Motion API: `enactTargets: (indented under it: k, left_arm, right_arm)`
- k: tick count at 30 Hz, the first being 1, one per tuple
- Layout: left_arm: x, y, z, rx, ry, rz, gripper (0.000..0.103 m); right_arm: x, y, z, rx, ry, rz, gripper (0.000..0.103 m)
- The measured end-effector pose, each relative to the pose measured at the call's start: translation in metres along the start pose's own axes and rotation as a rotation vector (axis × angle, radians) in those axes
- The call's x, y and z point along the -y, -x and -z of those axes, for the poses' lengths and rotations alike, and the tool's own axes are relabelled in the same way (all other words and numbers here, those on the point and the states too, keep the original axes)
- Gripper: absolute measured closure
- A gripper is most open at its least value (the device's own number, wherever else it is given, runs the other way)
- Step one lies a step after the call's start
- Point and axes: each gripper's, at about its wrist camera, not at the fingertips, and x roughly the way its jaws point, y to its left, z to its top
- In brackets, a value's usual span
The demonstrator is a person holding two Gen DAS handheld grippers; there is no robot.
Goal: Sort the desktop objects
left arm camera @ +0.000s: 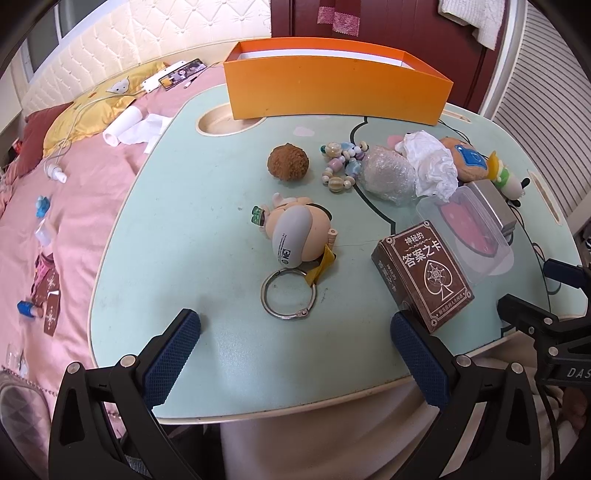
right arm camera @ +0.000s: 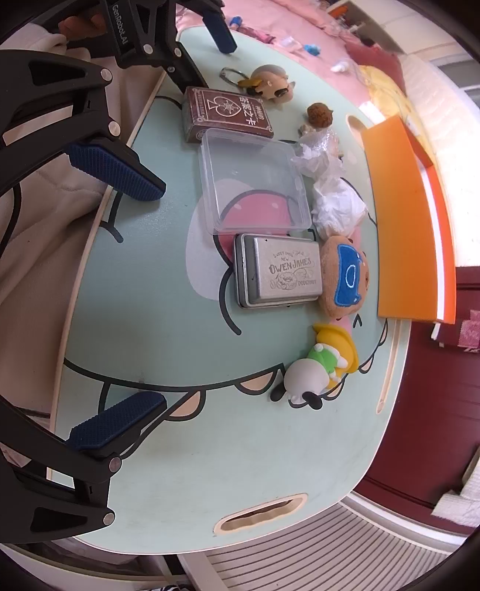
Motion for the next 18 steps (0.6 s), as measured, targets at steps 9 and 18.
enactTargets:
  k: [9, 18]
  left_arm:
    - [0.0037, -0.0002, 0.0019, 0.019, -0.004, 0.001, 0.0]
    - [0.003, 0.0, 0.0037, 0.028, -0.006, 0.001, 0.0]
  right_arm:
    - [-0.0044, 0.0, 0.0009, 0.002, -0.002, 0.005, 0.0]
    - [-0.0036, -0.0019, -0.0004, 0.002, 0.002, 0.003, 0.0]
